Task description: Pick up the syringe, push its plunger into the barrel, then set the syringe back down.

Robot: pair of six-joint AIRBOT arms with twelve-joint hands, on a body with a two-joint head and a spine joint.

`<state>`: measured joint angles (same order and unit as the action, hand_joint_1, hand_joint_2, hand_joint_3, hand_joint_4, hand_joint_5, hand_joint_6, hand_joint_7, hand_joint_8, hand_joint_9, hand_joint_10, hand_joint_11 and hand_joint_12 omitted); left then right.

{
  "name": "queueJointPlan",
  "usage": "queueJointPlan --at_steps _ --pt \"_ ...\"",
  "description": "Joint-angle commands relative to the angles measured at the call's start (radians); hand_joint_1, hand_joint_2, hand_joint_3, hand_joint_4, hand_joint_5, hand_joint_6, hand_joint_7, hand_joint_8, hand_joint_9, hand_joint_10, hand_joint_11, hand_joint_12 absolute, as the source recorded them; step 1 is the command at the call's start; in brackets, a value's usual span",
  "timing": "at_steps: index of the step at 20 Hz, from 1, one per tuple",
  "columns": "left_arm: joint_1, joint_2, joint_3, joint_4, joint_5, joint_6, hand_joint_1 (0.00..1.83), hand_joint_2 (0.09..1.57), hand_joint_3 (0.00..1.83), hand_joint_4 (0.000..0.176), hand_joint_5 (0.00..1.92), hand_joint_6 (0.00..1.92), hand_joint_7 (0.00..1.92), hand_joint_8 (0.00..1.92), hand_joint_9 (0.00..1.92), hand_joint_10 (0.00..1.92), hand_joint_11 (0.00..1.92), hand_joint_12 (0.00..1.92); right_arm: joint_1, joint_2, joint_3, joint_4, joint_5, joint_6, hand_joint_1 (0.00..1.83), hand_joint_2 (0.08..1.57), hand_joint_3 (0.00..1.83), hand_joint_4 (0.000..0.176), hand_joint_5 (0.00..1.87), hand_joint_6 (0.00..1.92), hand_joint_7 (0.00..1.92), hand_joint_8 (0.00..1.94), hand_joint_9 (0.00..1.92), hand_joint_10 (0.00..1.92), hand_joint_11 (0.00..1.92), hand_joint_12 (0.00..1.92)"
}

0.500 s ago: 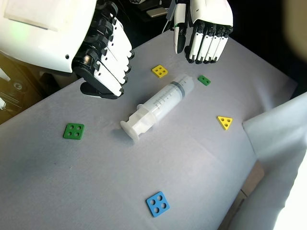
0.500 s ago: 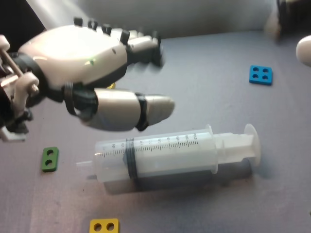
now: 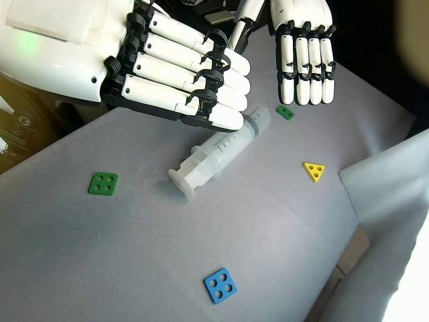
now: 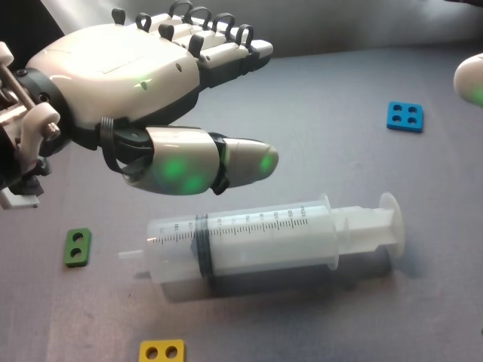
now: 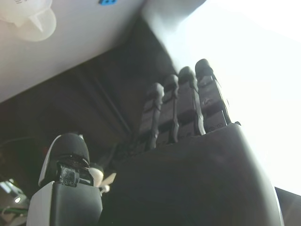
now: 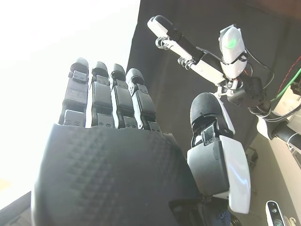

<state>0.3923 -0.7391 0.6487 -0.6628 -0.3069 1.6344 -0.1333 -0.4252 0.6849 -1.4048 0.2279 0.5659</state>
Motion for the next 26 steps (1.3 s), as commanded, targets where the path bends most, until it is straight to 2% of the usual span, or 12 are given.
queueJointPlan --at_steps 1,2,5,6,8,9,11,14,19,22,24,26 --pt "-0.024 0.001 -0.007 0.021 -0.077 0.016 0.0 1.23 0.0 0.0 0.1 0.0 0.08 0.0 0.06 0.0 0.0 0.17 0.016 0.002 -0.005 0.03 0.019 0.013 0.0 1.3 0.04 0.0 0.08 0.01 0.06 0.01 0.02 0.0 0.0 0.0" --pt "-0.025 0.001 -0.012 -0.005 -0.06 0.055 0.0 1.22 0.0 0.0 0.1 0.0 0.08 0.0 0.06 0.0 0.0 0.17 0.016 0.002 -0.005 0.03 0.015 0.032 0.0 1.31 0.05 0.0 0.09 0.01 0.07 0.01 0.02 0.01 0.0 0.0" --pt "0.005 0.0 -0.018 -0.01 -0.09 0.06 0.04 1.21 0.0 0.0 0.08 0.0 0.05 0.0 0.04 0.0 0.0 0.14 0.016 0.001 -0.007 0.03 0.007 0.045 0.0 1.31 0.04 0.0 0.11 0.01 0.1 0.01 0.06 0.02 0.02 0.01" --pt "0.04 -0.001 -0.027 -0.017 -0.151 0.058 0.07 1.17 0.0 0.0 0.07 0.0 0.05 0.0 0.04 0.0 0.0 0.14 0.015 0.001 -0.01 0.03 -0.004 0.045 0.0 1.31 0.03 0.0 0.1 0.01 0.09 0.01 0.05 0.01 0.01 0.0" --pt "0.1 -0.026 -0.037 -0.042 -0.246 0.058 0.17 1.0 0.0 0.0 0.08 0.0 0.07 0.0 0.07 0.0 0.0 0.25 0.015 0.002 -0.015 0.03 -0.021 0.046 0.0 1.31 0.03 0.0 0.1 0.01 0.09 0.01 0.05 0.01 0.02 0.01" --pt "0.113 -0.043 -0.036 -0.062 -0.26 0.079 0.2 0.97 0.0 0.0 0.05 0.0 0.05 0.0 0.06 0.0 0.0 0.26 0.015 0.002 -0.016 0.03 -0.024 0.05 0.0 1.32 0.03 0.0 0.11 0.01 0.1 0.01 0.06 0.01 0.03 0.01" --pt "0.121 -0.088 -0.032 -0.135 -0.278 0.174 0.34 0.92 0.0 0.0 0.01 0.0 0.02 0.0 0.03 0.0 0.0 0.23 0.015 0.002 -0.016 0.03 -0.024 0.072 0.0 1.32 0.03 0.0 0.11 0.01 0.09 0.0 0.05 0.01 0.01 0.01" --pt "0.135 -0.158 -0.012 -0.223 -0.295 0.235 0.56 0.9 0.0 0.0 0.0 0.0 0.01 0.0 0.04 0.0 0.0 0.28 0.015 0.002 -0.016 0.03 -0.024 0.083 0.0 1.32 0.02 0.0 0.11 0.01 0.09 0.01 0.06 0.01 0.03 0.02" --pt "0.196 -0.25 0.01 -0.344 -0.409 0.301 0.79 0.89 0.0 0.0 0.0 0.0 0.0 0.0 0.0 0.0 0.0 0.23 0.01 0.003 -0.017 0.03 -0.069 0.083 0.0 1.33 0.02 0.0 0.12 0.01 0.09 0.0 0.05 0.0 0.01 0.02" --pt "0.223 -0.284 0.025 -0.421 -0.441 0.374 0.93 0.9 0.0 0.0 0.02 0.01 0.02 0.01 0.03 0.01 0.0 0.35 0.01 0.003 -0.017 0.03 -0.091 0.084 0.0 1.32 0.02 0.0 0.13 0.01 0.09 0.0 0.05 0.0 0.01 0.02" --pt "0.231 -0.31 0.039 -0.463 -0.453 0.427 0.97 0.91 0.01 0.0 0.03 0.01 0.03 0.01 0.04 0.01 0.0 0.35 0.01 0.003 -0.017 0.03 -0.099 0.1 0.0 1.32 0.01 0.0 0.14 0.01 0.1 0.0 0.04 0.0 0.01 0.03" --pt "0.242 -0.338 0.056 -0.464 -0.468 0.43 0.97 0.91 0.01 0.0 0.03 0.01 0.03 0.01 0.04 0.01 0.0 0.35 0.01 0.003 -0.017 0.03 -0.117 0.121 0.0 1.32 0.01 0.0 0.13 0.01 0.09 0.0 0.04 0.0 0.02 0.03"
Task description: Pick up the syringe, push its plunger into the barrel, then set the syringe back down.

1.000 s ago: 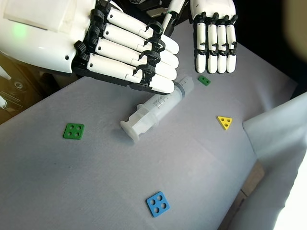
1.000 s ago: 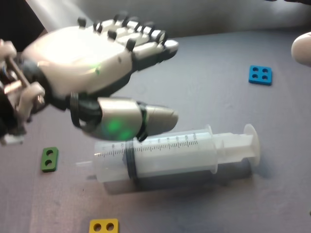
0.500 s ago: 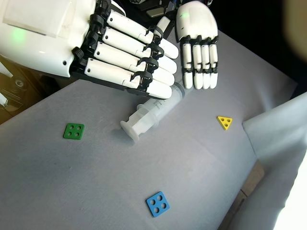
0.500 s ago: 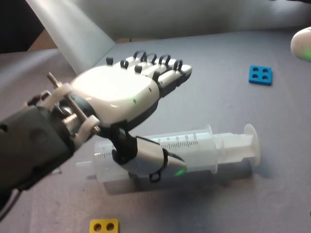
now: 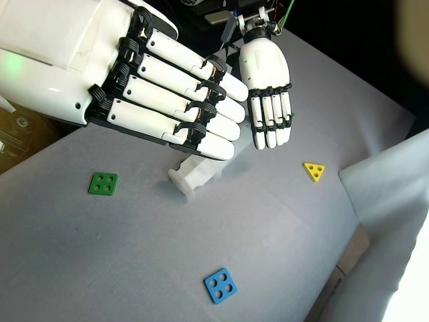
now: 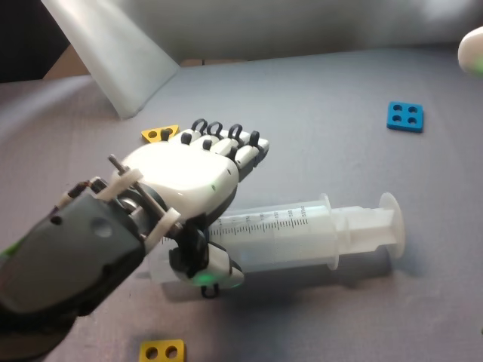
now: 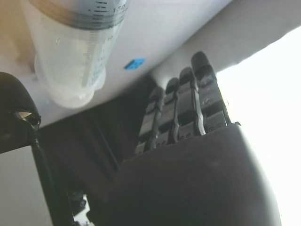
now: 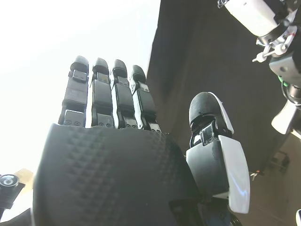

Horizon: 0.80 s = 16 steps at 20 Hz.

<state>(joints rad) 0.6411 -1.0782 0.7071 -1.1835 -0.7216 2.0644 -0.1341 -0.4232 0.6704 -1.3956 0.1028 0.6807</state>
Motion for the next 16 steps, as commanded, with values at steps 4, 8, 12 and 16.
queueJointPlan --at_steps 4,8,12,16 --pt "0.004 -0.07 0.034 0.053 -0.062 0.021 0.94 0.95 0.01 0.0 0.07 0.0 0.06 0.0 0.05 0.0 0.0 0.39 0.01 0.001 -0.003 0.021 -0.052 0.056 0.0 1.33 0.0 0.0 0.15 0.0 0.11 0.0 0.06 0.0 0.0 0.14" --pt "0.019 -0.113 0.048 0.029 -0.092 0.044 1.0 0.94 0.0 0.0 0.1 0.01 0.09 0.01 0.08 0.01 0.0 0.45 0.007 0.001 -0.011 0.021 -0.139 0.057 0.0 1.33 0.0 0.0 0.15 0.0 0.12 0.0 0.07 0.0 0.0 0.22" --pt "0.049 -0.138 0.06 0.014 -0.116 0.04 1.03 0.93 0.0 0.0 0.11 0.01 0.11 0.01 0.11 0.01 0.0 0.5 0.007 0.002 -0.012 0.021 -0.139 0.067 0.0 1.34 0.0 0.0 0.16 0.0 0.13 0.0 0.08 0.01 0.0 0.25" --pt "0.072 -0.169 0.093 0.032 -0.116 -0.002 1.09 0.91 0.0 0.0 0.17 0.01 0.18 0.01 0.17 0.01 0.0 0.63 0.007 0.004 -0.012 0.021 -0.139 0.086 0.0 1.34 0.0 0.0 0.15 0.0 0.12 0.0 0.08 0.0 0.0 0.2"
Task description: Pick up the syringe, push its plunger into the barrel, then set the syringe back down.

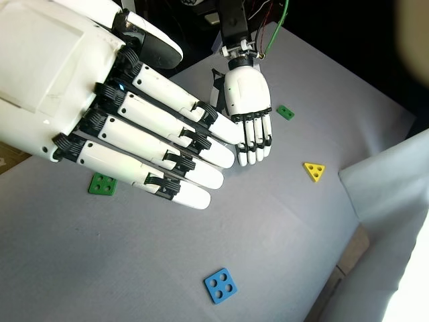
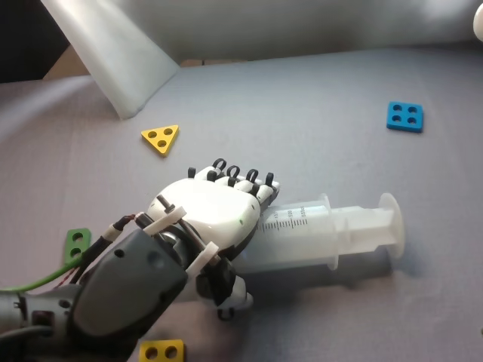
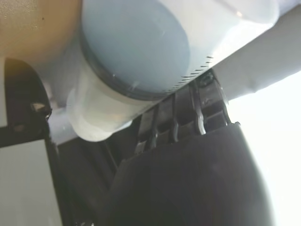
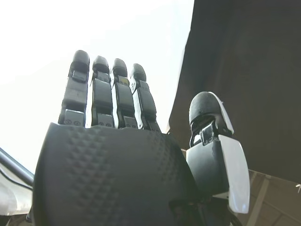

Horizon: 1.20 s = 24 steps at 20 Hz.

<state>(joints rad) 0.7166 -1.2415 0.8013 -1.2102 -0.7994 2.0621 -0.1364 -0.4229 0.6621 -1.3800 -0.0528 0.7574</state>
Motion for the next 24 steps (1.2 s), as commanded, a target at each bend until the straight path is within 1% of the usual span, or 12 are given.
queueJointPlan --at_steps 1,4,9,12,13,14,15,19,20,21,22,24 --pt "0.001 -0.014 0.006 0.062 -0.038 -0.012 1.09 0.91 0.0 0.0 0.17 0.01 0.18 0.01 0.17 0.01 0.0 0.63 0.009 0.004 -0.003 0.005 0.017 0.012 0.0 1.34 0.0 0.0 0.15 0.0 0.12 0.0 0.08 0.0 0.0 0.2" --pt "0.011 -0.045 0.037 0.075 -0.038 -0.048 1.07 0.97 0.01 0.0 0.09 0.0 0.1 0.0 0.1 0.0 0.0 0.49 0.009 0.004 -0.004 0.005 0.017 0.012 0.0 1.33 0.0 0.0 0.19 0.01 0.15 0.0 0.1 0.01 0.0 0.27" --pt "0.018 -0.064 0.054 0.076 -0.038 -0.057 1.03 1.0 0.01 0.0 0.14 0.01 0.14 0.01 0.13 0.01 0.0 0.52 0.008 0.008 -0.004 0.005 0.017 0.016 0.0 1.33 0.0 0.0 0.18 0.0 0.14 0.0 0.1 0.0 0.0 0.29" --pt "0.02 -0.069 0.054 0.075 -0.038 -0.058 1.01 1.0 0.0 0.0 0.15 0.01 0.15 0.01 0.14 0.01 0.0 0.55 0.009 0.022 -0.004 0.005 0.007 0.087 0.0 1.32 0.0 0.0 0.2 0.01 0.16 0.0 0.11 0.0 0.0 0.3" --pt "0.02 -0.069 0.054 0.072 -0.038 -0.058 1.05 1.0 0.0 0.0 0.2 0.0 0.23 0.0 0.22 0.01 0.0 0.71 0.008 0.025 -0.004 0.005 -0.016 0.135 0.0 1.32 0.0 0.0 0.2 0.01 0.16 0.01 0.11 0.01 0.0 0.3" --pt "0.02 -0.069 0.054 0.072 -0.039 -0.058 1.05 1.0 0.0 0.0 0.2 0.0 0.23 0.0 0.22 0.01 0.0 0.71 0.006 0.028 -0.005 0.005 -0.057 0.191 0.0 1.32 0.0 0.0 0.2 0.01 0.16 0.01 0.11 0.01 0.0 0.3" --pt "0.02 -0.069 0.054 0.071 -0.041 -0.058 1.13 1.02 0.0 0.0 0.32 0.0 0.36 0.0 0.36 0.01 0.05 0.89 0.003 0.031 -0.011 0.005 -0.109 0.234 0.0 1.32 0.0 0.0 0.2 0.0 0.16 0.0 0.11 0.0 0.0 0.3" --pt "0.02 -0.069 0.052 0.067 -0.048 -0.058 1.23 1.15 0.0 0.0 0.67 0.01 0.82 0.02 0.84 0.07 0.46 0.78 -0.018 0.075 -0.082 0.005 -0.309 0.487 0.0 1.33 0.0 0.0 0.19 0.0 0.15 0.0 0.1 0.0 0.0 0.28" --pt "0.02 -0.069 0.052 0.067 -0.048 -0.058 1.33 1.19 0.0 0.0 0.69 0.93 0.85 0.98 0.78 1.16 0.58 0.84 -0.018 0.089 -0.104 0.005 -0.331 0.515 0.0 1.33 0.0 0.0 0.19 0.0 0.14 0.0 0.1 0.0 0.0 0.25" --pt "0.02 -0.069 0.052 0.067 -0.05 -0.059 1.34 1.21 0.0 0.0 0.77 1.04 0.79 1.29 0.73 1.43 0.6 1.03 -0.018 0.097 -0.12 0.005 -0.34 0.527 0.0 1.33 0.0 0.0 0.19 0.0 0.15 0.0 0.1 0.0 0.0 0.27" --pt "0.02 -0.069 0.052 0.067 -0.051 -0.059 1.23 1.2 0.0 0.0 0.86 0.98 0.78 1.44 0.7 1.15 0.6 1.14 -0.019 0.103 -0.136 0.005 -0.34 0.528 0.0 1.33 0.0 0.0 0.19 0.0 0.15 0.0 0.1 0.0 0.0 0.27" --pt "0.021 -0.069 0.052 0.067 -0.052 -0.06 1.23 1.19 0.0 0.0 0.94 0.86 0.79 1.49 0.74 1.09 0.62 1.26 -0.031 0.112 -0.159 0.005 -0.341 0.565 0.0 1.33 0.0 0.0 0.18 0.0 0.13 0.0 0.09 0.0 0.0 0.26"
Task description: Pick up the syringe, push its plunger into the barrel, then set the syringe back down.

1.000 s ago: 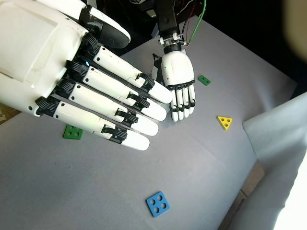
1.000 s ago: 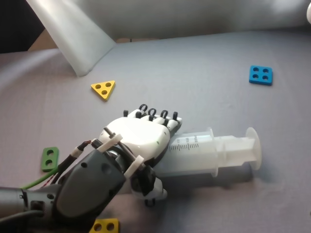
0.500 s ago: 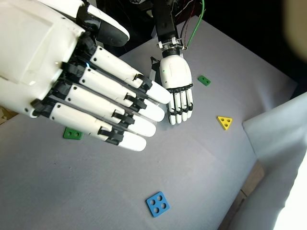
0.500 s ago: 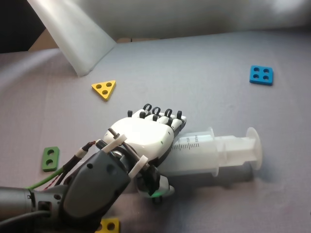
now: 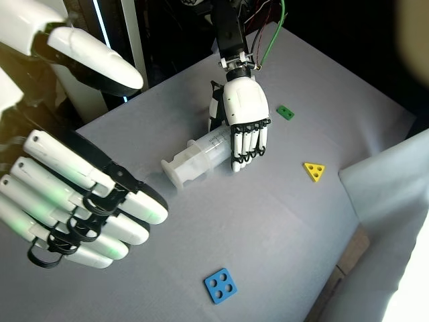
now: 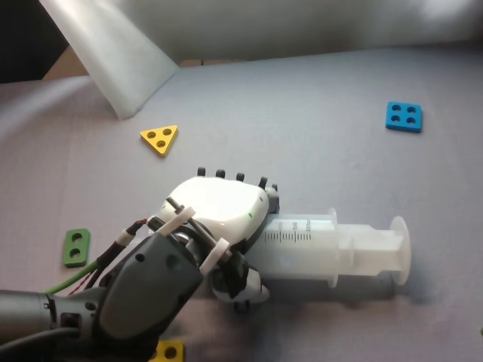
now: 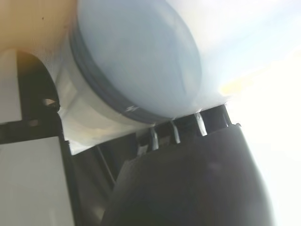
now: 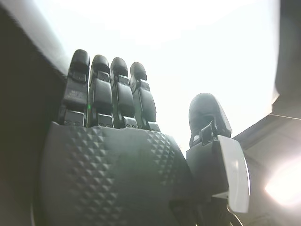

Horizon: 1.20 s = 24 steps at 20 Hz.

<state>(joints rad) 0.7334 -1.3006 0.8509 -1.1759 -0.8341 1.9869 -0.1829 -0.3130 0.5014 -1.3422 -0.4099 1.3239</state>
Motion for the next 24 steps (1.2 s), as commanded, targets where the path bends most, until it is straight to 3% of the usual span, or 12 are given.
queueJointPlan --at_steps 1,5,8,9,11,14,17,21,24 --pt "0.004 -0.01 0.002 0.033 -0.019 0.014 1.22 1.18 0.0 0.0 0.94 0.86 0.8 1.46 0.76 1.04 0.61 1.27 0.007 0.009 -0.006 -0.032 0.015 0.041 0.0 1.33 0.0 0.0 0.18 0.0 0.14 0.0 0.1 0.0 0.0 0.25" --pt "0.003 -0.008 -0.003 0.033 -0.029 0.01 1.2 1.22 0.0 0.0 0.86 1.01 0.73 1.56 0.67 1.15 0.55 1.38 -0.012 0.026 -0.015 -0.032 0.007 0.203 0.0 1.34 0.0 0.0 0.19 0.0 0.15 0.0 0.1 0.0 0.0 0.29" --pt "-0.013 0.002 -0.016 0.031 -0.074 0.003 1.18 1.25 0.0 0.0 0.79 1.11 0.69 1.61 0.6 1.17 0.49 1.41 -0.012 0.031 -0.025 -0.031 -0.01 0.238 0.0 1.34 0.0 0.0 0.21 0.0 0.16 0.0 0.11 0.0 0.0 0.31" --pt "-0.023 0.006 -0.019 0.027 -0.082 0.003 1.29 1.26 0.0 0.0 0.75 1.15 0.65 1.6 0.61 1.52 0.49 1.41 -0.012 0.033 -0.032 -0.031 -0.028 0.24 0.0 1.34 0.0 0.0 0.2 0.0 0.15 0.0 0.11 0.0 0.0 0.31" --pt "-0.049 0.017 -0.024 0.021 -0.083 0.004 1.19 1.27 0.0 0.0 0.76 1.14 0.66 1.68 0.55 1.3 0.46 1.45 -0.012 0.034 -0.049 -0.031 -0.073 0.243 0.0 1.34 0.0 0.0 0.19 0.0 0.14 0.0 0.1 0.0 0.0 0.28" --pt "-0.102 0.029 -0.026 0.02 -0.079 0.008 1.18 1.28 0.0 0.0 0.75 1.14 0.64 1.73 0.54 1.36 0.44 1.52 -0.013 0.034 -0.067 -0.028 -0.084 0.243 0.0 1.34 0.0 0.0 0.16 0.0 0.13 0.0 0.09 0.0 0.0 0.26" --pt "-0.161 0.05 -0.026 0.008 -0.047 0.028 1.19 1.27 0.0 0.0 0.77 1.12 0.64 1.72 0.54 1.37 0.44 1.52 -0.012 0.034 -0.074 0.162 -0.112 0.241 0.0 1.33 0.0 0.0 0.19 0.01 0.15 0.0 0.1 0.0 0.0 0.25" --pt "-0.233 0.096 -0.032 -0.037 -0.003 0.069 1.18 1.28 0.0 0.0 0.77 1.12 0.62 1.74 0.53 1.41 0.44 1.55 -0.006 0.033 -0.076 0.194 -0.118 0.241 0.0 1.33 0.0 0.0 0.19 0.0 0.15 0.0 0.11 0.0 0.0 0.28" --pt "-0.278 0.133 -0.033 -0.067 0.036 0.096 1.18 1.28 0.0 0.0 0.78 1.12 0.62 1.74 0.54 1.39 0.45 1.54 0.017 0.033 -0.076 0.401 -0.161 0.242 0.0 1.33 0.0 0.0 0.18 0.0 0.14 0.0 0.1 0.0 0.0 0.27"
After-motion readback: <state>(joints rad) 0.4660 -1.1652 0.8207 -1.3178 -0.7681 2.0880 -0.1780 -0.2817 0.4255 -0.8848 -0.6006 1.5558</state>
